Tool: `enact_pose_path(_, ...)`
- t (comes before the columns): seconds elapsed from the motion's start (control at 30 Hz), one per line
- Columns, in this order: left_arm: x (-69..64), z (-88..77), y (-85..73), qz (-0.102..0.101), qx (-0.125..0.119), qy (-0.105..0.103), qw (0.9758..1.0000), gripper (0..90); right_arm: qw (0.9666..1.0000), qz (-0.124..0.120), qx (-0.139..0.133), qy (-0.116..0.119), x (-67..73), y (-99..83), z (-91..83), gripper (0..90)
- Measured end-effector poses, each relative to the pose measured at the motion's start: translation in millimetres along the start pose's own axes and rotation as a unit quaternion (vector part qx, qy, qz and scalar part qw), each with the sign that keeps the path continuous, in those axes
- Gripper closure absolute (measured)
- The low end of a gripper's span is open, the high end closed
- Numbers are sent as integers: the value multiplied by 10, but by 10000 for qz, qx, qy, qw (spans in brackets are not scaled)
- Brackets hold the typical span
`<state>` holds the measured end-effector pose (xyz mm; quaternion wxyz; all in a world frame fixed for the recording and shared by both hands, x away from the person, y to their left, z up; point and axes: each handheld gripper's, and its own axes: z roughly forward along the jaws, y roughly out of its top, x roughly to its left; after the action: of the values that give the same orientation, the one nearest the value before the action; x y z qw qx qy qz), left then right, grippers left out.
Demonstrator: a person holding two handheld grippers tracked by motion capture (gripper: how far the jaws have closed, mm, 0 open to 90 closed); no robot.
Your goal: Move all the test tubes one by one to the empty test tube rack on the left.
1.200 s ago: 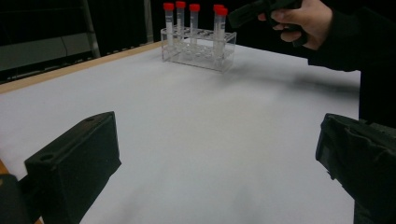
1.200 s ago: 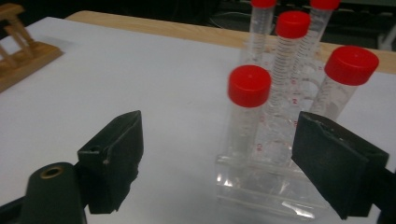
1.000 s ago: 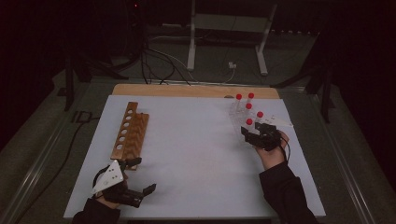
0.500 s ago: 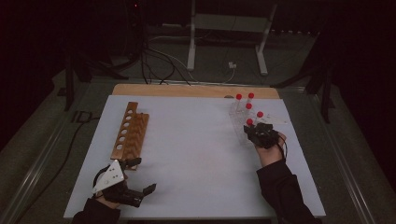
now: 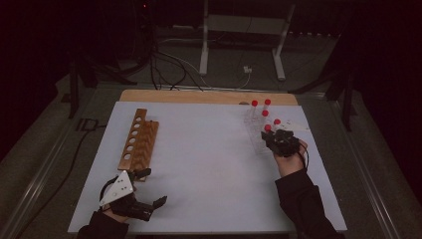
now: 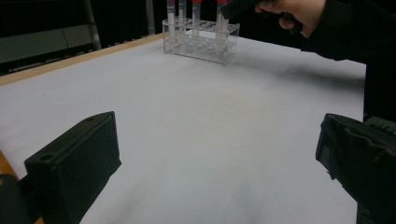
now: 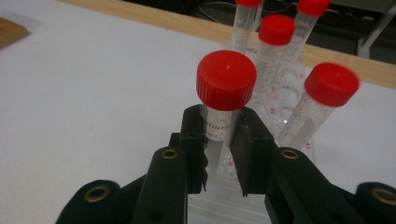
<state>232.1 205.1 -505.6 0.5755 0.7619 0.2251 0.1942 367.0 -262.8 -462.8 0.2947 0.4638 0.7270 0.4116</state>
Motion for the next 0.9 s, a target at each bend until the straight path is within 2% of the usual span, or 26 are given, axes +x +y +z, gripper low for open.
enact_pose_path(0.37,9,6,1,10,-111,76,9999,5,9993,-92,-361,23,39,146,-242,754)
enact_pose_path(0.47,11,9,13,-90,-64,-13,9999,5,9988,-193,-447,-4,80,185,-305,754)
enact_pose_path(0.5,6,12,18,-101,-18,-37,9999,5,9985,-191,-514,86,108,209,-345,754)
enact_pose_path(0.63,-24,26,42,-110,77,-116,9998,5,9981,-269,-542,146,156,231,-373,754)
enact_pose_path(0.7,-53,38,63,-61,95,-159,9998,5,9979,-303,-532,233,200,239,-382,754)
enact_pose_path(0.73,-84,53,90,-87,63,-244,9996,5,9975,-356,-517,314,255,240,-382,754)
enact_pose_path(0.9,-140,87,163,-79,80,-299,9995,5,9967,-464,-481,460,366,234,-376,754)
